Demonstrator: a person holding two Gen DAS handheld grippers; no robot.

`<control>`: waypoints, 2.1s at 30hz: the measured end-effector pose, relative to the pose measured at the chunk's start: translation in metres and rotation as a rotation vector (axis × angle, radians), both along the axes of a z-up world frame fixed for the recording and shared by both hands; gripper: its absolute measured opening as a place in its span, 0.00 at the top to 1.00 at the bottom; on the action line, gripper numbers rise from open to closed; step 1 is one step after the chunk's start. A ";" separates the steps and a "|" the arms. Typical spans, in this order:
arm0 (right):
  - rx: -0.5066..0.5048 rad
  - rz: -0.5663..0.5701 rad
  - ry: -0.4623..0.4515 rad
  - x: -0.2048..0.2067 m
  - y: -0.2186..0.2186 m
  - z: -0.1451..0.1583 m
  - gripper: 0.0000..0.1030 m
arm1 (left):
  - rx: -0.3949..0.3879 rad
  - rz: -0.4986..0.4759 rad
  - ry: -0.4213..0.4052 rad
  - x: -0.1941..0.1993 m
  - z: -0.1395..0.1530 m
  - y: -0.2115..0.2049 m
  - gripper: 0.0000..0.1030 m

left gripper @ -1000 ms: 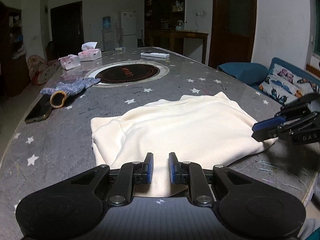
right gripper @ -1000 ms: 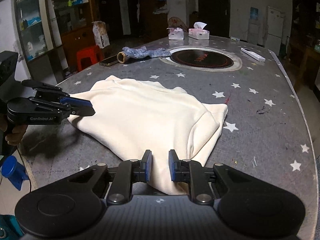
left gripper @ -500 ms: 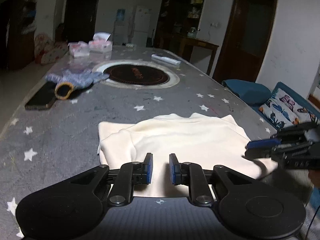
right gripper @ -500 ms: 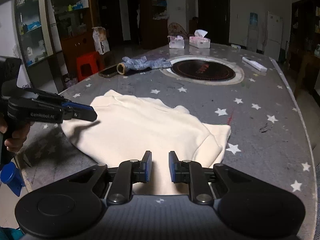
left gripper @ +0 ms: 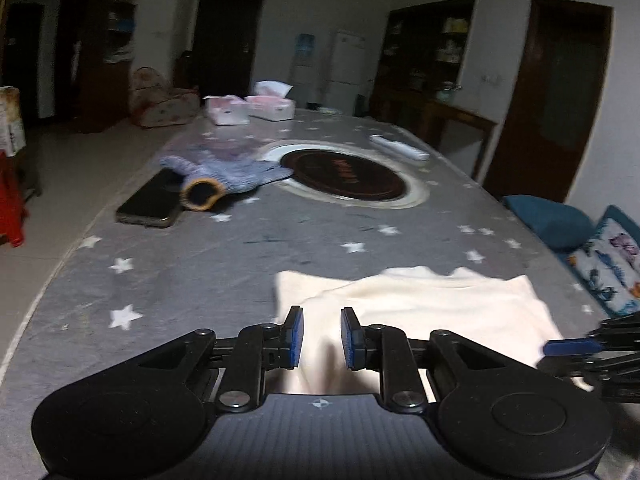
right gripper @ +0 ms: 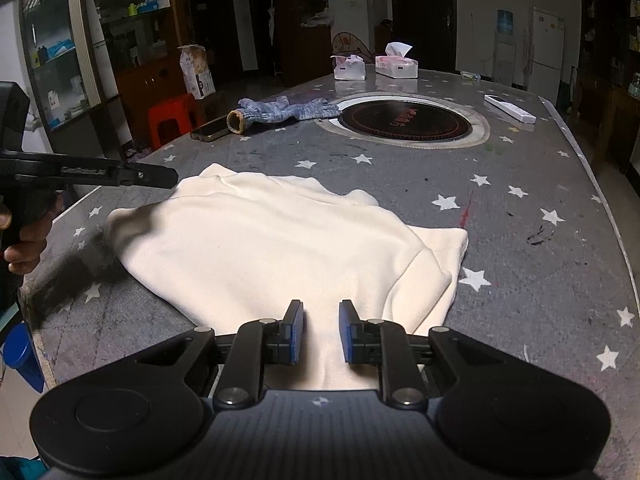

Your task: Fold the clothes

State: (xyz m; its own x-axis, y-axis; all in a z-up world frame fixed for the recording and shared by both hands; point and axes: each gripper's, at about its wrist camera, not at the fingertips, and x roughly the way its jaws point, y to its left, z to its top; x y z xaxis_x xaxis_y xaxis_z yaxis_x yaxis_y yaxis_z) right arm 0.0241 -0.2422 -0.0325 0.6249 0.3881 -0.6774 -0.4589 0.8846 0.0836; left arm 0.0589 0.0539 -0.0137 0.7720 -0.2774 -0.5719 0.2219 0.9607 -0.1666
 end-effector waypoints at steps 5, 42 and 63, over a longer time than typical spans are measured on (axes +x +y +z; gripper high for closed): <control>-0.004 0.000 -0.006 -0.001 0.001 -0.001 0.82 | 0.015 -0.014 0.019 0.003 -0.008 0.002 0.79; -0.020 0.001 -0.006 -0.001 0.004 -0.001 0.80 | 0.270 0.015 0.005 0.018 -0.020 -0.026 0.95; -0.017 -0.032 -0.022 0.027 0.007 0.015 0.75 | 0.291 0.025 0.013 0.020 -0.020 -0.028 0.87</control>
State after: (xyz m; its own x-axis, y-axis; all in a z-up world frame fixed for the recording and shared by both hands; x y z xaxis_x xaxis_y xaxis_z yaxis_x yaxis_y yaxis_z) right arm 0.0515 -0.2348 -0.0179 0.6518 0.3558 -0.6698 -0.4316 0.9002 0.0581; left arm 0.0786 0.0260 -0.0337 0.7685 -0.0810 -0.6347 0.1968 0.9738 0.1140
